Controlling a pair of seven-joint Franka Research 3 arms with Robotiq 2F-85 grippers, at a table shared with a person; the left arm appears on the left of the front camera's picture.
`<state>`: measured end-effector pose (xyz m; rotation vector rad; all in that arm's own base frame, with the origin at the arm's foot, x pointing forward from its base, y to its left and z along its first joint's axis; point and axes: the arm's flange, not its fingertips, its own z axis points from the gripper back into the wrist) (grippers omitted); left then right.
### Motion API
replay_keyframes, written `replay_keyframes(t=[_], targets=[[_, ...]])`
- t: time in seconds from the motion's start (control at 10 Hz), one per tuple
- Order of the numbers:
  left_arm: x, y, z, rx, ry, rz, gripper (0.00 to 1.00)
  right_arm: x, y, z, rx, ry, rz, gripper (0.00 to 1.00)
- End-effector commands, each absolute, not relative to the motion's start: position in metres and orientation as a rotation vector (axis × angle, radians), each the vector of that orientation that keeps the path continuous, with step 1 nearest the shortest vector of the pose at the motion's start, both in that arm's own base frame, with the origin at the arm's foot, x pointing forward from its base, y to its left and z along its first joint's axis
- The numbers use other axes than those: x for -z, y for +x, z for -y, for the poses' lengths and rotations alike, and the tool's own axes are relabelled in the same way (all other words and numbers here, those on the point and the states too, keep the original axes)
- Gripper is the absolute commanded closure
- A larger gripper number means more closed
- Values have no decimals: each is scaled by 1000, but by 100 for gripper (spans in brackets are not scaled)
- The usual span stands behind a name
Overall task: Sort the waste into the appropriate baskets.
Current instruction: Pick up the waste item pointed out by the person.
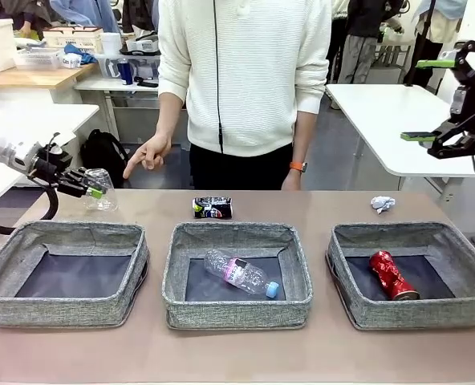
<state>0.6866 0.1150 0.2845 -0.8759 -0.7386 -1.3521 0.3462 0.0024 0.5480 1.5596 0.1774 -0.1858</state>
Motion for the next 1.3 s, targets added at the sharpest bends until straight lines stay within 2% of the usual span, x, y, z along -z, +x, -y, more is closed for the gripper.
replay_keyframes(t=[0.0, 0.2, 0.5, 0.6, 0.7, 0.8, 1.0, 1.1, 1.2], targets=[[-335, 664, -128, 1323, -745, 811, 66, -550, 346, -2, 175, 1563, -170, 0], [-421, 629, -143, 1249, -692, 736, 66, -550, 346, -2, 175, 1563, -170, 0], [-500, 590, -121, 1029, -826, 474, 66, -550, 346, -2, 175, 1563, -170, 0], [-504, 582, -114, 919, -818, 325, 66, -550, 346, -2, 175, 1563, -170, 0], [-501, 568, -116, 814, -701, 100, 66, -550, 346, -2, 175, 1563, -170, 0], [-498, 559, -118, 682, -614, 57, 66, -550, 346, -2, 175, 1563, -170, 0], [-486, 554, -129, 557, -616, -98, 66, -550, 346, -2, 175, 1563, -170, 0], [-498, 563, -126, 689, -593, 115, 66, -550, 346, -2, 175, 1563, -170, 0], [-498, 563, -126, 689, -593, 115, 66, -550, 346, -2, 175, 1563, -170, 0]])
